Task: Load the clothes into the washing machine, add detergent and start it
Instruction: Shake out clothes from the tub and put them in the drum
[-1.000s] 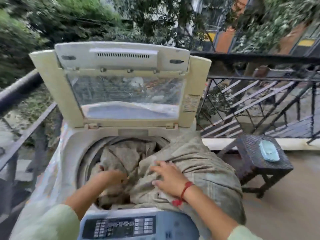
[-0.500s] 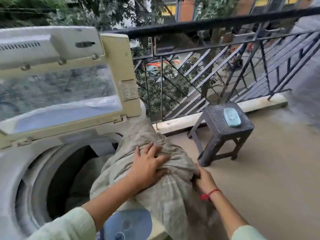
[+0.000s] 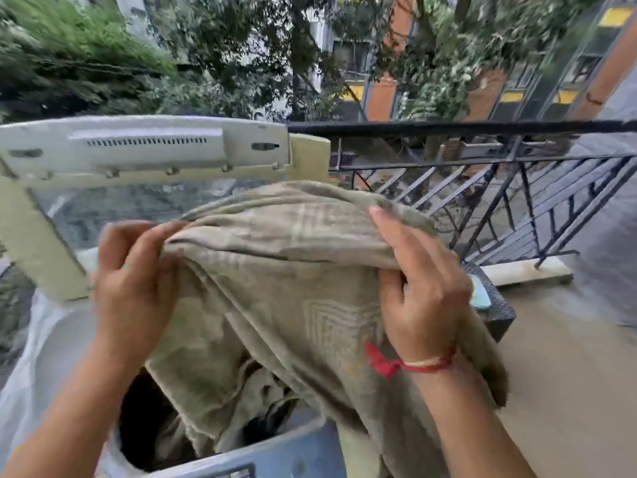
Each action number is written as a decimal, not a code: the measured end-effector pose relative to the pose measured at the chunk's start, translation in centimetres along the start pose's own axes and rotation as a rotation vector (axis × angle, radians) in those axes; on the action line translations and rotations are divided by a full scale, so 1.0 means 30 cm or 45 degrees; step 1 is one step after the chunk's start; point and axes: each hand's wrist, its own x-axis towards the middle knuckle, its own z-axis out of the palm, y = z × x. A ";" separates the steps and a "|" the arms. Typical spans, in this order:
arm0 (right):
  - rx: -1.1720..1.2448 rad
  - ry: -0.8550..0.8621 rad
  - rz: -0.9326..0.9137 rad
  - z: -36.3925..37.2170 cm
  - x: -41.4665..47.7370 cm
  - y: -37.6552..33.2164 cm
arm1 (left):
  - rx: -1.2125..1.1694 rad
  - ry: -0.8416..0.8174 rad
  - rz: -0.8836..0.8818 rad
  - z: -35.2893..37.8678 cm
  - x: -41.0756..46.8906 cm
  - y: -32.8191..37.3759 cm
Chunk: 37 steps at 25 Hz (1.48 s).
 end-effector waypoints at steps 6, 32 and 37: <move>0.056 -1.321 -0.074 0.503 -0.223 -0.317 | 0.688 -1.047 -0.430 -0.198 -0.183 -0.466; 0.024 -0.366 0.496 0.212 -0.368 0.111 | 0.223 -0.506 0.259 0.192 -0.142 -0.042; 0.232 -0.037 -0.131 0.310 0.117 -0.297 | 0.430 0.048 0.081 -0.165 0.020 -0.183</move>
